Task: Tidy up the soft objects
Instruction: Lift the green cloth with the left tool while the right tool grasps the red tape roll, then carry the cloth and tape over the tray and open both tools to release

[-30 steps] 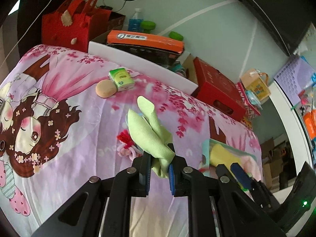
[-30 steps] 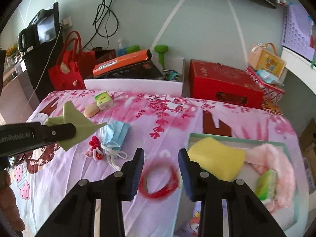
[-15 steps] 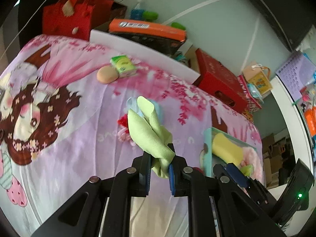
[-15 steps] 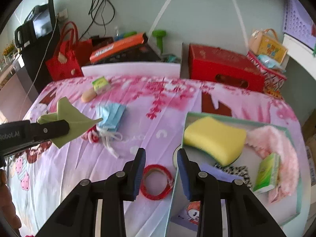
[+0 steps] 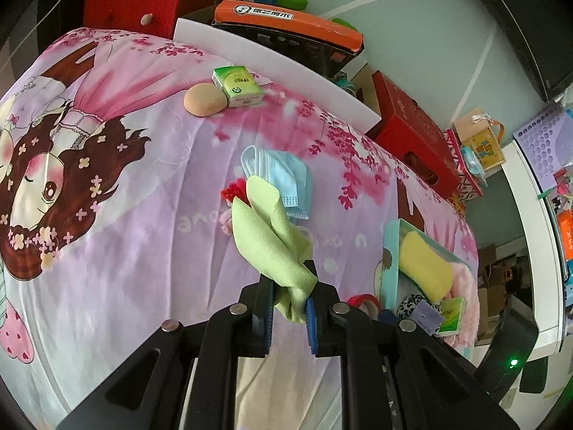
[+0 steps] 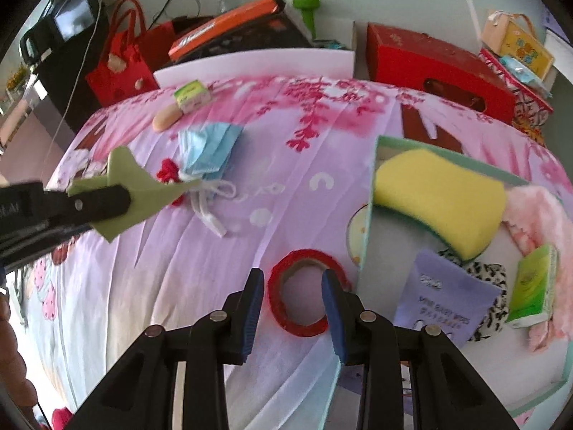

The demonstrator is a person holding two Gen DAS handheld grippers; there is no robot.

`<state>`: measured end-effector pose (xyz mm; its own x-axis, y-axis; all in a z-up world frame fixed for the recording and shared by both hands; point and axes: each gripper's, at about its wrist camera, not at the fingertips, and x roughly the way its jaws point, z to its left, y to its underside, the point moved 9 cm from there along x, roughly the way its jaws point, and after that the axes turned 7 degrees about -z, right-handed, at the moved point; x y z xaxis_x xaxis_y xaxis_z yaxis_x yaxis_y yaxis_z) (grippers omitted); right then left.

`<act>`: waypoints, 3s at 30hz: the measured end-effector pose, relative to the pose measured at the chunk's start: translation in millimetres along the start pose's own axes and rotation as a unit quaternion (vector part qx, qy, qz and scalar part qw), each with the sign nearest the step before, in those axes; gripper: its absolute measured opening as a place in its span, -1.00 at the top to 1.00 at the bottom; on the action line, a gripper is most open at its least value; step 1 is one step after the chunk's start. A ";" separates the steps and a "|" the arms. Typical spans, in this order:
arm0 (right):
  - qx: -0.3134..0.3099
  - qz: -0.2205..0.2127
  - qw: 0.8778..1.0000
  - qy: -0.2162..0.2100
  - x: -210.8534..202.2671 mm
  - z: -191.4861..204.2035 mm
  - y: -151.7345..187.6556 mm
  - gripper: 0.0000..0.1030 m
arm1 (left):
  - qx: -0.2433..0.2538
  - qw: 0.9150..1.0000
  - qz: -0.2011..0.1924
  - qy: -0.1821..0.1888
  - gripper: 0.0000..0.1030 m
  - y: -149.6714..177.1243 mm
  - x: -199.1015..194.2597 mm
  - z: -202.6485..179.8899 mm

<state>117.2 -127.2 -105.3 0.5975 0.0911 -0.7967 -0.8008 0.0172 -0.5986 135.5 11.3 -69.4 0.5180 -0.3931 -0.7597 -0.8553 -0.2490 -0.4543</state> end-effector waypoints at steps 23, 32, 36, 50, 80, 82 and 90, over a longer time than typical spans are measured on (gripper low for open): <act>-0.032 0.027 0.999 0.002 25.1 9.6 9.2 0.77 | -0.019 1.000 0.020 0.001 0.71 4.6 12.0 4.9; -0.018 -0.012 1.000 -0.006 0.6 9.5 -5.6 0.78 | -0.008 1.000 -0.007 0.011 0.71 -5.1 -3.5 -2.1; -0.012 -0.061 0.998 -0.006 -29.7 7.0 -23.4 0.78 | 0.012 0.999 -0.043 0.027 0.71 -17.9 -28.4 -15.5; 0.074 -0.121 0.987 0.079 -101.2 -83.3 -38.7 0.78 | 0.093 0.990 -0.066 0.082 0.71 -10.7 -56.0 -83.6; 0.235 -0.033 0.962 0.131 -103.4 -208.5 40.0 0.71 | 0.256 0.949 0.152 0.108 0.35 159.3 38.7 -192.6; 0.236 -0.030 0.962 0.132 -103.2 -208.9 40.4 0.61 | 0.254 0.950 0.148 0.104 0.13 155.7 35.9 -191.9; 0.233 -0.041 0.962 0.136 -111.9 -207.7 34.8 -0.19 | 0.240 0.958 0.127 0.097 -0.05 132.0 22.7 -184.8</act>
<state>31.0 -343.5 -54.3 0.5968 -0.1917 -0.7792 -0.6443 0.4643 -0.6077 36.3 -194.0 -60.7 0.2457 -0.5554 -0.7945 -0.8359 0.2937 -0.4638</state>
